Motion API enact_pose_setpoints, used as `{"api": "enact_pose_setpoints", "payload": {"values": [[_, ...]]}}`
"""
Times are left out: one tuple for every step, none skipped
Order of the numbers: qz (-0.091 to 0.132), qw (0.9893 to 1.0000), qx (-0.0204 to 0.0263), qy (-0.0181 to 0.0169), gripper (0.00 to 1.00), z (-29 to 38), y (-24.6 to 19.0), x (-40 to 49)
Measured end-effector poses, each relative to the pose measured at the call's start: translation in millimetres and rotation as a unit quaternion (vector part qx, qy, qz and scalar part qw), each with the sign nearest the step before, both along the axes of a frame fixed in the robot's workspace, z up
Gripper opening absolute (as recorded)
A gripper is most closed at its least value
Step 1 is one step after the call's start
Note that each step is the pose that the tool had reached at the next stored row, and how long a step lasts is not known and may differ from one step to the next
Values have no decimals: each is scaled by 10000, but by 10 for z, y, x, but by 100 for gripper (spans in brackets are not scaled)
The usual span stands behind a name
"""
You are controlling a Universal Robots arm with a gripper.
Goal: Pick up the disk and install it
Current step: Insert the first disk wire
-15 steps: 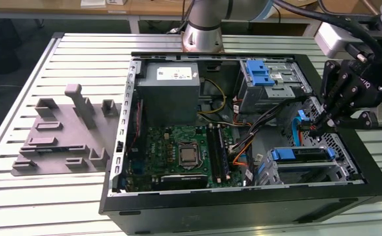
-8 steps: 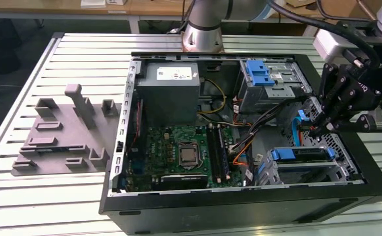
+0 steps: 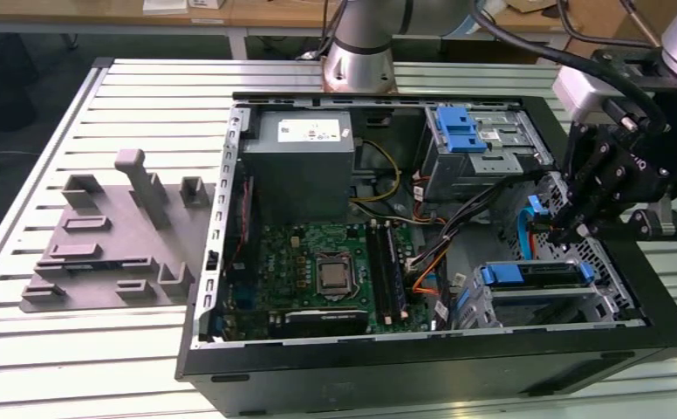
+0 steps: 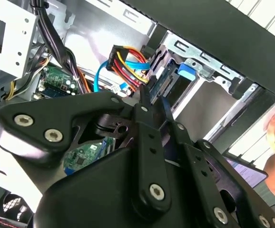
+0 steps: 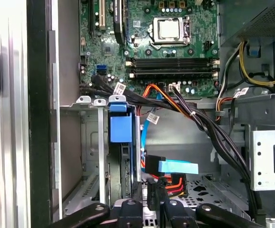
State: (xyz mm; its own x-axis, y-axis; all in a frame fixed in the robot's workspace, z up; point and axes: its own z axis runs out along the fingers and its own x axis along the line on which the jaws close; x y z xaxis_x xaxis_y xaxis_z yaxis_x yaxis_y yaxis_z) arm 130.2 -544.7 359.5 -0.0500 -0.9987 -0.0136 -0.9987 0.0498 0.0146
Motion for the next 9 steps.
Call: {"api": "enact_pose_setpoints", "payload": {"values": [[0,10000,0,0,25,-9,2,3],[0,10000,0,0,25,-18,3,4],[0,10000,0,0,25,-27,3,4],[0,10000,0,-1,25,-37,3,4],[0,10000,0,-4,25,-47,3,5],[1,10000,0,-6,25,-55,3,5],[1,10000,0,-8,25,-63,3,6],[1,10000,0,-10,24,-69,3,6],[1,10000,-1,-11,24,-73,3,5]]}}
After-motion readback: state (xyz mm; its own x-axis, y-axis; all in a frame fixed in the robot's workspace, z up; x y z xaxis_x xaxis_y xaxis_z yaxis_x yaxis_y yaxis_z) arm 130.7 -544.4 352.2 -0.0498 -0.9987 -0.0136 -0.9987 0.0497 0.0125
